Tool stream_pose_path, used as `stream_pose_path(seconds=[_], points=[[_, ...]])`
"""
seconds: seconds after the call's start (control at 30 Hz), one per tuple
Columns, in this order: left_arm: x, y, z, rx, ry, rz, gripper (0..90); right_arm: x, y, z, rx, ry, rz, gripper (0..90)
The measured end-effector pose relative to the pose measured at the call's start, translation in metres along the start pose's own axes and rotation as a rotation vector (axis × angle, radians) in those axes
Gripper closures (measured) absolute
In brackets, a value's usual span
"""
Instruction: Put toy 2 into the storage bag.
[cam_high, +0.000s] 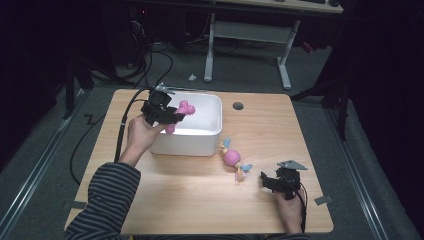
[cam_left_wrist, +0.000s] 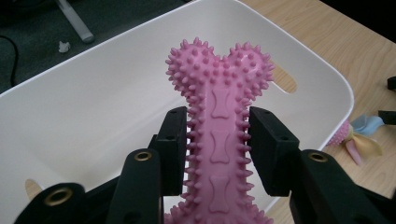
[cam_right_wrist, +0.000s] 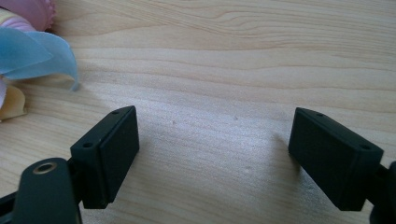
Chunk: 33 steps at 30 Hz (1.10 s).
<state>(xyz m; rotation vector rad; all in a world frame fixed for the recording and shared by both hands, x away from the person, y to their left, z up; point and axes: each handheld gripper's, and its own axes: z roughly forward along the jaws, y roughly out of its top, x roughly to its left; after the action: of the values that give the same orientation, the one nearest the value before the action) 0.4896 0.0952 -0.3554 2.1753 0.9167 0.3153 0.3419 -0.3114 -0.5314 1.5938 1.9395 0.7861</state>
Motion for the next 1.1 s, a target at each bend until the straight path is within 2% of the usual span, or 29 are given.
stream_pose_path(seconds=[0.13, 0.3, 0.83, 1.0, 1.1], points=[[0.003, 0.000, 0.005, -0.007, -0.007, -0.016, 59.0, 0.000, 0.000, 0.000, 0.000, 0.003, -0.002, 16.4], [0.008, 0.000, 0.010, -0.003, 0.010, -0.031, 59.1, 0.000, 0.000, 0.000, 0.000, 0.003, -0.003, 16.4], [0.009, -0.003, 0.023, 0.024, 0.034, -0.028, 58.9, 0.000, 0.000, 0.000, 0.000, 0.004, -0.004, 16.4], [0.011, -0.007, 0.028, 0.050, 0.045, -0.038, 59.0, 0.000, 0.000, 0.000, 0.000, 0.004, -0.006, 16.4], [0.010, -0.007, 0.031, 0.067, 0.055, -0.024, 59.0, 0.000, 0.000, 0.000, 0.001, 0.004, -0.004, 16.4]])
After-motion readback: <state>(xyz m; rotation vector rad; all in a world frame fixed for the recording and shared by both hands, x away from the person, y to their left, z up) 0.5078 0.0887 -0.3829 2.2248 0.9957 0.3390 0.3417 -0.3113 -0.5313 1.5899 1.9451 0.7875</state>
